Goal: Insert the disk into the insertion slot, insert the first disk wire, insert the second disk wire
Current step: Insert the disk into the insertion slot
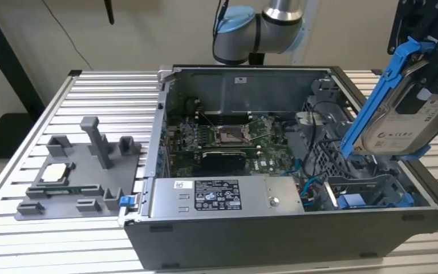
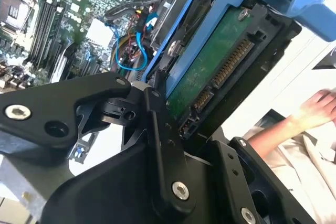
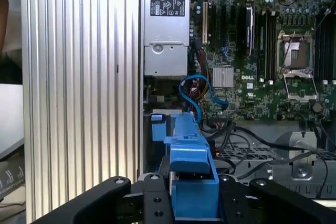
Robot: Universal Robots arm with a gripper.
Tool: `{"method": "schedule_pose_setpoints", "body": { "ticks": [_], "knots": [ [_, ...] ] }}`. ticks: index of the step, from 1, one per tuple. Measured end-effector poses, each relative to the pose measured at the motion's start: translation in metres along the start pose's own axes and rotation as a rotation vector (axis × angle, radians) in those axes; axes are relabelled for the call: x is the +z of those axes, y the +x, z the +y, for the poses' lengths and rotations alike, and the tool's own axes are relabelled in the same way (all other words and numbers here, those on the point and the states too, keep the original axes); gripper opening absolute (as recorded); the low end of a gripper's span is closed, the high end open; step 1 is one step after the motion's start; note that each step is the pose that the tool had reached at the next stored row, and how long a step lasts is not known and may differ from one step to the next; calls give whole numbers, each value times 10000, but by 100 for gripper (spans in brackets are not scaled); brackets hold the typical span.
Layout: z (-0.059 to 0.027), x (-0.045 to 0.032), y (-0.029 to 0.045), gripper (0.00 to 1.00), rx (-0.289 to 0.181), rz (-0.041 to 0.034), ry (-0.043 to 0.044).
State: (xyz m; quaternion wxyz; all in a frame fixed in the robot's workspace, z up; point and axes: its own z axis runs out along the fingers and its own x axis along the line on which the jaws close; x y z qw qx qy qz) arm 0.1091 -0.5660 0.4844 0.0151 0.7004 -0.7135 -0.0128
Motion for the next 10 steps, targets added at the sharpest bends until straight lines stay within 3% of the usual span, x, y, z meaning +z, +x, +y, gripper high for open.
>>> {"method": "schedule_pose_setpoints", "body": {
  "ticks": [10],
  "knots": [
    [-32, 112, 3, 0, -1, 0, 0]
  ]
}}
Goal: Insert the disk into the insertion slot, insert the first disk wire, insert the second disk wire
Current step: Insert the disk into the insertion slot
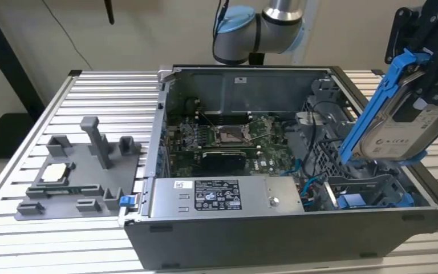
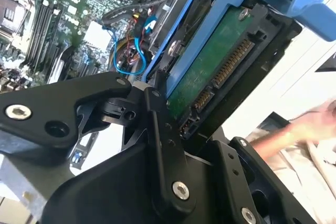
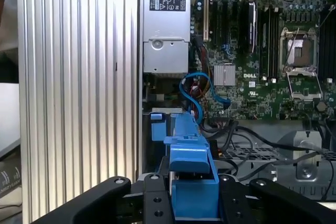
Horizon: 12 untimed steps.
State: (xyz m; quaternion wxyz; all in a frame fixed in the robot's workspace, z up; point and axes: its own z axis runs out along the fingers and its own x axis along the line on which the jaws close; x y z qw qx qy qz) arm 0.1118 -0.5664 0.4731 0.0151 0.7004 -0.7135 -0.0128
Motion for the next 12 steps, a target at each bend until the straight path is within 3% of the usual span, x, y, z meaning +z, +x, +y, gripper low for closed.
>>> {"method": "schedule_pose_setpoints", "body": {
  "ticks": [12],
  "knots": [
    [-5, 63, 0, 0, 0, 1, 0]
  ]
}}
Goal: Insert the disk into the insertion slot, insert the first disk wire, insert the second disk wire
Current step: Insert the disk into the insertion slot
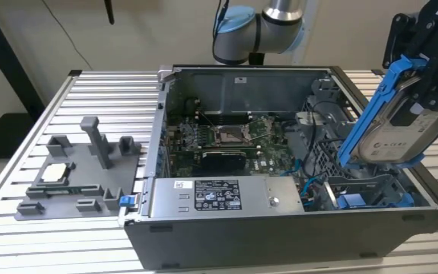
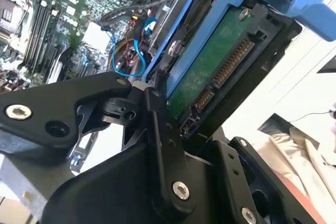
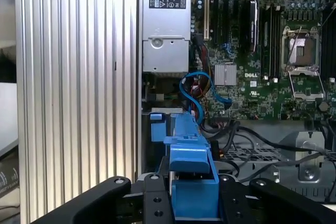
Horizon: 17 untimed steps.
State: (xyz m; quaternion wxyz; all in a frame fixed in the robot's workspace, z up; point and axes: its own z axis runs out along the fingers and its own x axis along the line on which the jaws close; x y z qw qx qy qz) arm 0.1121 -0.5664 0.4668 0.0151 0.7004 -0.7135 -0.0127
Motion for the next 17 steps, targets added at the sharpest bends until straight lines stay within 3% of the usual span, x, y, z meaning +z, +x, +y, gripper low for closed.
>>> {"method": "schedule_pose_setpoints", "body": {
  "ticks": [17],
  "knots": [
    [-5, 67, 0, 0, 0, 0, 0]
  ]
}}
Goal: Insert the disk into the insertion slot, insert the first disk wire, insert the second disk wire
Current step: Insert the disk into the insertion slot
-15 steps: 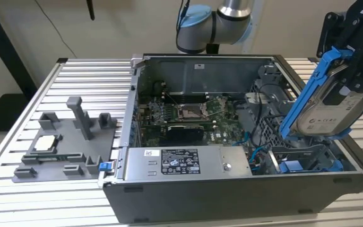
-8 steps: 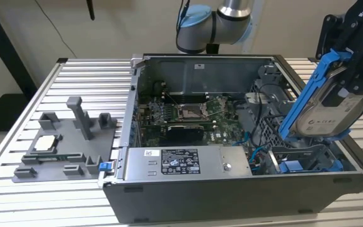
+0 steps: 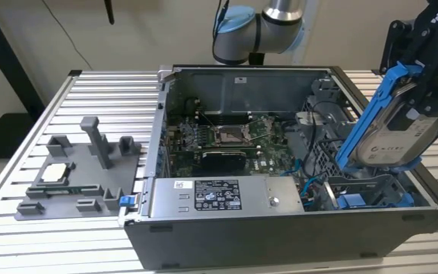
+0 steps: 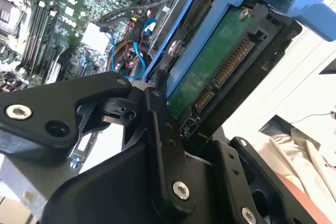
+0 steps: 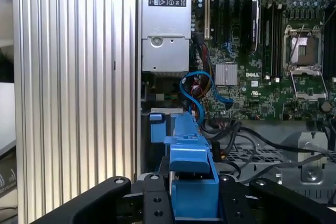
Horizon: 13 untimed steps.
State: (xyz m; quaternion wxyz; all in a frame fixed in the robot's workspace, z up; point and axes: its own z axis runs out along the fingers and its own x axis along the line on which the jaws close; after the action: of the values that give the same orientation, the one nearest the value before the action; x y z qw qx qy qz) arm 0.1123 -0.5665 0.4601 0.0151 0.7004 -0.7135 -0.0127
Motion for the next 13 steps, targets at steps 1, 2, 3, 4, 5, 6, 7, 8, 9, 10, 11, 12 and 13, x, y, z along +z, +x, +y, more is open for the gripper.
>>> {"method": "schedule_pose_setpoints", "body": {
  "ticks": [1, 2, 3, 4, 5, 6, 7, 8, 9, 10, 11, 12, 13],
  "knots": [
    [0, 4, 0, 0, 0, -1, 0],
    [0, 7, 0, 0, -1, -2, 0],
    [0, 8, 0, 0, 0, 0, 0],
    [0, 10, 0, 0, 0, -1, 0],
    [-1, 11, 0, 0, 0, -1, 0],
    [0, 12, 0, 0, 0, -1, 0],
    [-1, 13, 0, 0, -1, -1, 0],
    [-1, 17, -1, 0, -1, -2, 0],
    [-1, 20, 0, 0, 0, 3, 0],
    [-1, 22, 0, 0, 0, 10, 0],
    [-1, 24, 0, 0, 0, 13, 1],
    [-1, 25, 0, 0, 0, 15, 0],
    [-1, 26, 0, 0, 0, 16, 1]
  ]
}}
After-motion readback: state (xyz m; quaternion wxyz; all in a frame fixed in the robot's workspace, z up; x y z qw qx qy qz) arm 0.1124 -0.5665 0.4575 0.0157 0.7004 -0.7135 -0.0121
